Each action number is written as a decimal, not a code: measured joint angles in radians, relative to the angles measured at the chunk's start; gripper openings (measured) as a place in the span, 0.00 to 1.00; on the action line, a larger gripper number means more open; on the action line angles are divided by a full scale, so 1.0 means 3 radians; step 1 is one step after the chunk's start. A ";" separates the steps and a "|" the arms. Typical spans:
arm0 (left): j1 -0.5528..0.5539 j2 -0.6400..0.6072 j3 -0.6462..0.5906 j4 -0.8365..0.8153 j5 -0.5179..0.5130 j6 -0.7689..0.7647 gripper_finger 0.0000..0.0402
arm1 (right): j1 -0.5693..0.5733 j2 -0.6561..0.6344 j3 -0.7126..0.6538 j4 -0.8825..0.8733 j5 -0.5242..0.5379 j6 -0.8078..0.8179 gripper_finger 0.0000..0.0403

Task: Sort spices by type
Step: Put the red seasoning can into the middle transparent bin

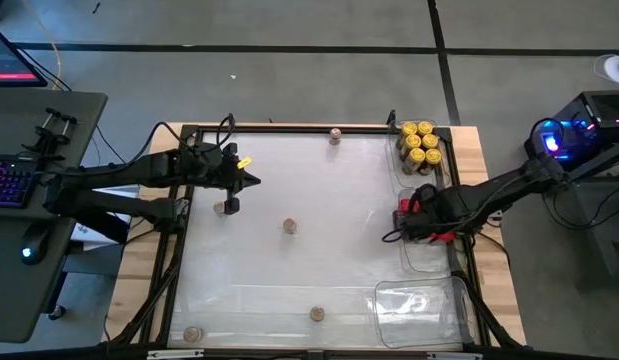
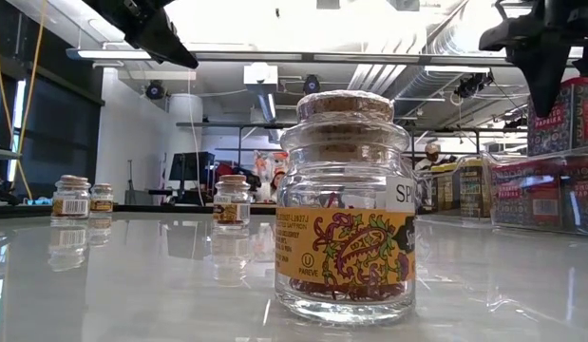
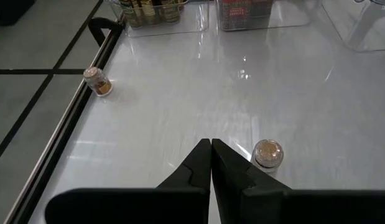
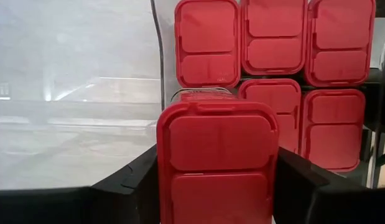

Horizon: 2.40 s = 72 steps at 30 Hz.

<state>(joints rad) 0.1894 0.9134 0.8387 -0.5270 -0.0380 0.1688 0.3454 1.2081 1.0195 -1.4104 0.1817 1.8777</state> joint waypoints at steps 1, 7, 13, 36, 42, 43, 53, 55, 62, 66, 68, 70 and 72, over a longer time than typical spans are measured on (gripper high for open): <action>0.0000 0.0000 0.0000 0.0000 0.0000 0.0000 0.00 | 0.0000 0.0012 0.0000 0.0000 -0.0001 0.0000 0.52; 0.0000 0.0000 0.0000 0.0000 0.0000 0.0003 0.00 | -0.0001 0.0098 0.0004 0.0008 -0.0152 -0.0027 0.52; 0.0000 0.0000 0.0000 0.0000 0.0000 0.0029 0.00 | -0.0010 0.0116 -0.0011 0.0143 -0.0409 -0.0283 0.52; 0.0000 0.0000 0.0000 0.0003 0.0000 0.0089 0.00 | -0.0023 0.0279 -0.0286 0.0253 -0.0199 0.0188 0.52; 0.0000 0.0000 0.0000 0.0002 0.0000 0.0088 0.00 | -0.0091 0.0278 -0.0364 0.0311 -0.0207 0.0179 0.58; 0.0000 0.0000 0.0000 0.0001 0.0000 0.0088 0.00 | -0.0107 0.0278 -0.0367 0.0303 -0.0209 0.0171 0.62; 0.0000 0.0000 0.0000 0.0001 0.0000 0.0088 0.00 | -0.0134 0.0269 -0.0320 0.0268 -0.0196 0.0076 0.72; 0.0000 0.0000 0.0000 0.0001 0.0000 0.0088 0.00 | -0.0134 0.0269 -0.0214 0.0166 -0.0141 0.0008 0.72; 0.0000 0.0000 0.0000 0.0000 0.0000 0.0088 0.00 | -0.0097 0.0264 0.0322 -0.0199 -0.0002 -0.0244 0.71; 0.0000 0.0000 0.0000 -0.0007 0.0000 0.0087 0.00 | -0.0049 0.0277 0.0352 -0.0209 -0.0349 -0.0311 0.60; -0.0001 0.0000 0.0000 -0.0024 0.0001 0.0077 0.00 | -0.0004 0.0298 0.0273 -0.0207 -0.0550 -0.0316 0.47; -0.0001 -0.0001 0.0000 -0.0041 0.0000 0.0061 0.00 | 0.0039 0.0311 0.0163 -0.0115 -0.0629 -0.0219 0.30; -0.0001 -0.0001 0.0000 -0.0079 0.0001 0.0062 0.00 | 0.0072 0.0311 0.0030 0.0147 -0.0650 -0.0165 0.10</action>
<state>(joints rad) 0.1890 0.9131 0.8387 -0.5507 -0.0376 0.1875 0.3671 1.3014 1.0286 -1.3664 -0.0134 1.8281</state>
